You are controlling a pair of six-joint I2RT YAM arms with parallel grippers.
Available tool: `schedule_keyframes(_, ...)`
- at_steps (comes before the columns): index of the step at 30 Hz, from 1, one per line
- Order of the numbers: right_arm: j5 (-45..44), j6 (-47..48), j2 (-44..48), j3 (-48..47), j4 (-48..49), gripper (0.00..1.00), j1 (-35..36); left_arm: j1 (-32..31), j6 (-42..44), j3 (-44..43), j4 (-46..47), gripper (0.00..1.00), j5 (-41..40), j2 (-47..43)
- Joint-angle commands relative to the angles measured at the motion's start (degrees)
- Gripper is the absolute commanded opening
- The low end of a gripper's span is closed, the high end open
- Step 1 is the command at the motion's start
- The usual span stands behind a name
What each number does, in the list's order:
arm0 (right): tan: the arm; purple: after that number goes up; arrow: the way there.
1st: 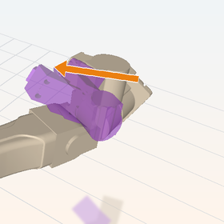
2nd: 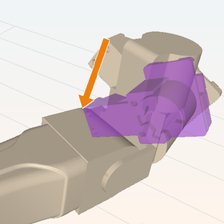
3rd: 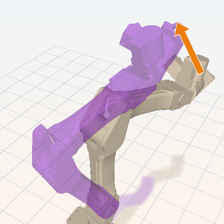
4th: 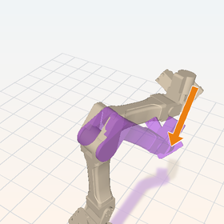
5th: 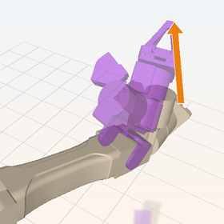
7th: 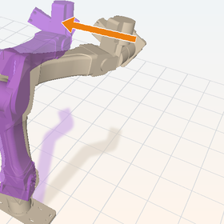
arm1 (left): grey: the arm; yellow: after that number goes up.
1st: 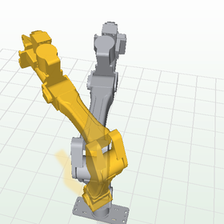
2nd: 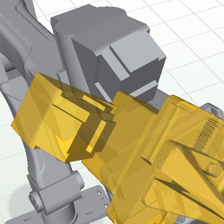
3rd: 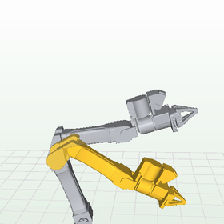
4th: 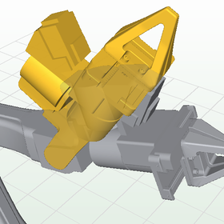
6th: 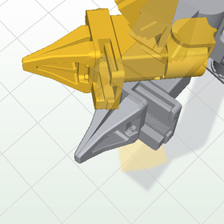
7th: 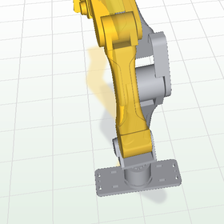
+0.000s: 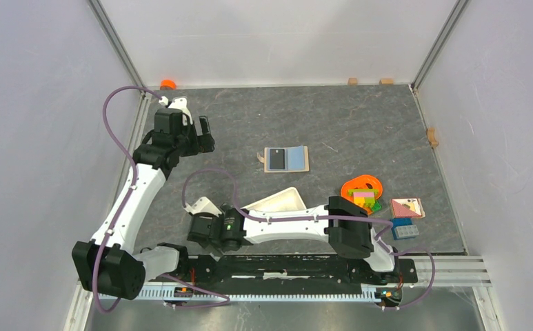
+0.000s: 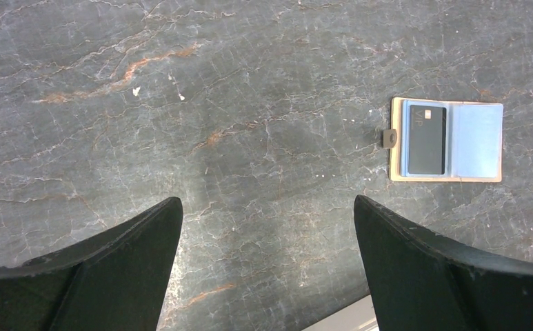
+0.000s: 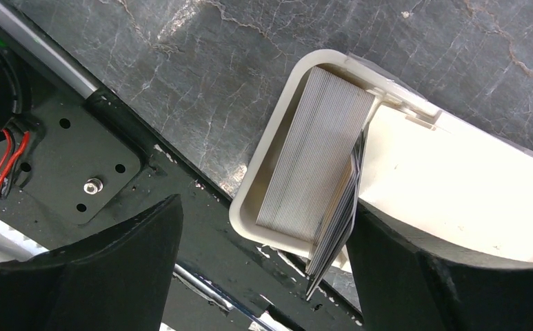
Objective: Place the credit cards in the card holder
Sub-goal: Pick up the credit card from the storage box.
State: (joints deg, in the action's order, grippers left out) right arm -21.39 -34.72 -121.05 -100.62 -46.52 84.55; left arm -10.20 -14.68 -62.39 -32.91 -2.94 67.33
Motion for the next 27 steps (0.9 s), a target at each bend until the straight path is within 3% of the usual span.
schedule_keyframes(1,-1.5,-1.7,1.3,-2.6,0.3,0.87,1.0,0.3,1.3,0.3,1.3,1.0,-0.6,-1.7)
schedule_keyframes(13,-1.8,-2.6,5.2,0.8,2.0,0.81,1.1,0.3,1.5,0.4,1.3,1.0,-1.0,-1.6)
schedule_keyframes(27,-2.6,-3.3,9.4,4.9,3.1,0.57,0.3,0.3,1.7,0.5,1.3,1.0,-1.5,-1.4)
